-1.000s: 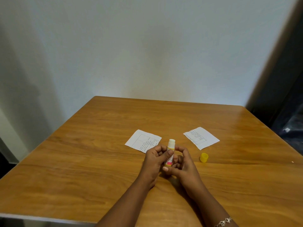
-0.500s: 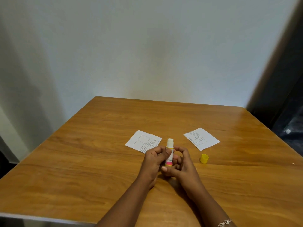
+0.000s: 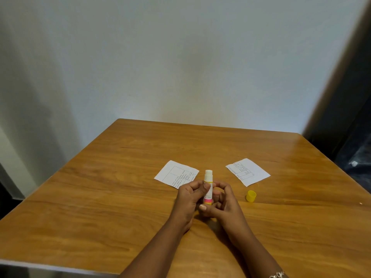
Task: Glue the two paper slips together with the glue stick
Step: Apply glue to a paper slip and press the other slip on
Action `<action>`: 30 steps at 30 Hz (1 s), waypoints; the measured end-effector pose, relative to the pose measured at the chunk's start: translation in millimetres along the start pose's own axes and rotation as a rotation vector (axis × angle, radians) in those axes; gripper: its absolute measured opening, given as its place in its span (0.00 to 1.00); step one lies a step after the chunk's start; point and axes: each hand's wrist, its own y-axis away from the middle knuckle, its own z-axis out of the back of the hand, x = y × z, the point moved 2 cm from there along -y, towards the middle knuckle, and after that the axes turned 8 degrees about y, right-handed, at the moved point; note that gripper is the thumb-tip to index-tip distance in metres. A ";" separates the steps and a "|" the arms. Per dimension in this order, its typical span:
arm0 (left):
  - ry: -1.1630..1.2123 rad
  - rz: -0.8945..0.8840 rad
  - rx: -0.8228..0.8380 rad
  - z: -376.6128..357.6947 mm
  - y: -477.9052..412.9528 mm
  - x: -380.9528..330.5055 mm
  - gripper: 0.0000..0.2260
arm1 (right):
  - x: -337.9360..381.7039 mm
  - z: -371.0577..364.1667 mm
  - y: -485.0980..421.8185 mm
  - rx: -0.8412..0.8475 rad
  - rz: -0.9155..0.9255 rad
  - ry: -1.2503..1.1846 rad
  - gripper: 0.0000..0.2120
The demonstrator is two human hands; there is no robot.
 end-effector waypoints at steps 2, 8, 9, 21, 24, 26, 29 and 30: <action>0.000 0.007 0.010 -0.1 0.6 -0.3 0.12 | -1.4 1.0 -0.3 -0.013 -0.008 -0.034 0.29; -0.031 0.001 0.012 -1.8 1.6 -3.0 0.14 | 0.3 2.5 0.9 0.024 -0.029 -0.193 0.26; -0.028 -0.001 0.011 -1.9 1.4 -2.9 0.14 | 0.9 3.3 0.9 0.028 -0.029 -0.198 0.25; 0.012 0.008 0.053 -4.0 3.2 -3.9 0.15 | 0.1 1.5 0.6 -0.002 -0.004 -0.093 0.24; -0.020 0.017 0.066 -5.8 5.2 -6.0 0.15 | 1.1 2.8 2.1 0.030 -0.013 -0.182 0.22; -0.019 0.026 0.073 -6.4 5.3 -6.0 0.15 | 2.4 3.3 3.1 0.059 -0.014 -0.192 0.22; -0.019 0.022 0.085 -5.4 4.5 -5.0 0.13 | 1.5 3.2 3.2 0.058 -0.010 -0.168 0.21; -0.027 0.014 0.085 -5.4 4.5 -4.6 0.13 | 0.5 3.0 2.5 0.046 -0.007 -0.163 0.21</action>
